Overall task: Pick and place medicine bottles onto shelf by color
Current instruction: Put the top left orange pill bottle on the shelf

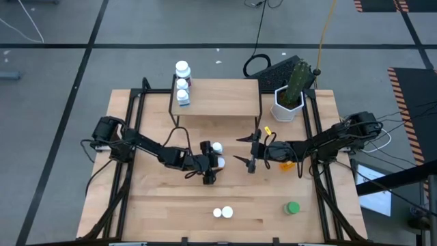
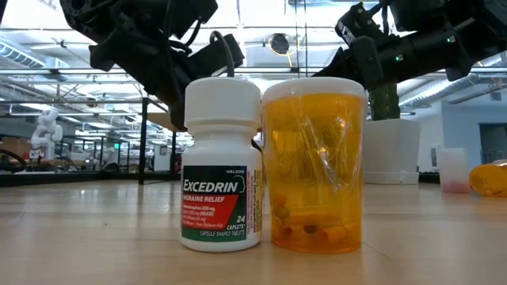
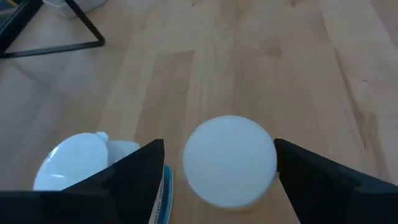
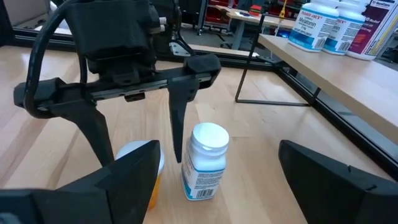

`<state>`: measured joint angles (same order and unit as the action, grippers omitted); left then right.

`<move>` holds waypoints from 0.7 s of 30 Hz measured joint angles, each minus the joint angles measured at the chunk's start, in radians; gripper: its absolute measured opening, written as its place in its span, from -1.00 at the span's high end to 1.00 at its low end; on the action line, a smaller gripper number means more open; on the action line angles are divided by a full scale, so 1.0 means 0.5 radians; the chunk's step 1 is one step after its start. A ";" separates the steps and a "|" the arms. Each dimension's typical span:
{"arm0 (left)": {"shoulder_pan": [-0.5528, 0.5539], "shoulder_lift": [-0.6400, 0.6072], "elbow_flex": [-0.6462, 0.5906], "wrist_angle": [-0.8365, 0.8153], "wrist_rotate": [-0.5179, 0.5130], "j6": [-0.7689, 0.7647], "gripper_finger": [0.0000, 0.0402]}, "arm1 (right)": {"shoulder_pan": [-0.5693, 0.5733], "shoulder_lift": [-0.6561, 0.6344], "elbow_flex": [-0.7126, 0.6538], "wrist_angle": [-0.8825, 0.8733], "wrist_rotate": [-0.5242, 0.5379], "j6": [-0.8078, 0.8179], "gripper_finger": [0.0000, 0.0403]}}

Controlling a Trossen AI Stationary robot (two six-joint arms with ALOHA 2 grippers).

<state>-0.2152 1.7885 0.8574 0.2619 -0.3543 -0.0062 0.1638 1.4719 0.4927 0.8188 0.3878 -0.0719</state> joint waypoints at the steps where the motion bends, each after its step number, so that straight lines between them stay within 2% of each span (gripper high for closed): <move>1: 0.004 0.000 0.000 0.002 0.024 0.001 -0.46 | 0.000 0.000 0.000 0.001 0.000 0.000 -0.61; 16: 0.007 0.000 0.000 -0.005 0.080 0.002 -0.23 | 0.000 0.000 0.000 0.000 0.000 -0.012 -0.61; 21: 0.007 0.000 0.000 -0.005 0.079 0.001 -0.21 | -0.001 0.000 0.001 0.061 -0.058 0.023 -0.61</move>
<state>-0.2115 1.7885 0.8574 0.2597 -0.3149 -0.0055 0.1635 1.4719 0.4930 0.8494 0.3587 -0.0602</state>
